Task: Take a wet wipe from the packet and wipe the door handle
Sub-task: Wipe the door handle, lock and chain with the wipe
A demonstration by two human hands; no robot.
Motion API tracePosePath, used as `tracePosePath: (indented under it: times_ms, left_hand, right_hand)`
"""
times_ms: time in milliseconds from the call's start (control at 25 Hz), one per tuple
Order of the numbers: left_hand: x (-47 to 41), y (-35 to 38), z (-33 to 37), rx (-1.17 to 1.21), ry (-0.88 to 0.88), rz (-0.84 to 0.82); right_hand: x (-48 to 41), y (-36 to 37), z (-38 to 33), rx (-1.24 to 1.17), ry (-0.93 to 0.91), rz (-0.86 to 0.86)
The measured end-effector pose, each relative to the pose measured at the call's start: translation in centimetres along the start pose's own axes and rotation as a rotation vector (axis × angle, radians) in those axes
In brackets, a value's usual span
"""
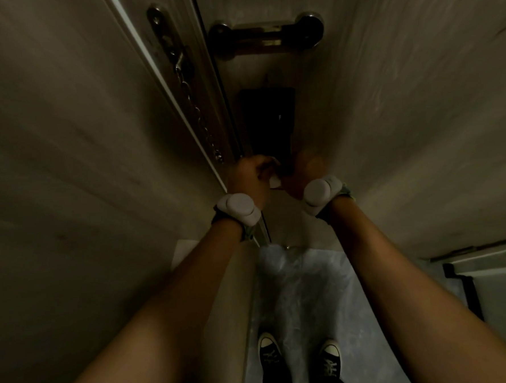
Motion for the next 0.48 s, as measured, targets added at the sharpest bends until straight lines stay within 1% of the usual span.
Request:
tracePosePath:
  times_ms: [120,200,360,480]
  left_hand:
    - [0.3,-0.1,-0.4,-0.025,0.008,-0.005]
    - [0.6,-0.2,-0.9,-0.056,-0.003,0.019]
    - [1.2,-0.2,-1.3,-0.068,0.002,0.082]
    - [1.2,0.7,-1.5,-0.016,-0.010,0.006]
  right_hand:
    - [0.2,-0.5,-0.2,0.074,-0.039,-0.014]
    - [0.4,-0.6,-0.3,0.132,-0.063,-0.021]
    - [0.7,-0.3,-0.6,0.232,-0.101,-0.117]
    - [1.0,-0.9,-0.5,0.260,-0.124,-0.145]
Point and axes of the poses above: each hand's wrist, its own x-axis away from the middle knuckle, its own y-axis out of the palm, z = x × y, the point moved 9 cm from there along -x, towards the middle knuckle, and after that the axes turned 15 degrees about -y, right-handed, at the moved point
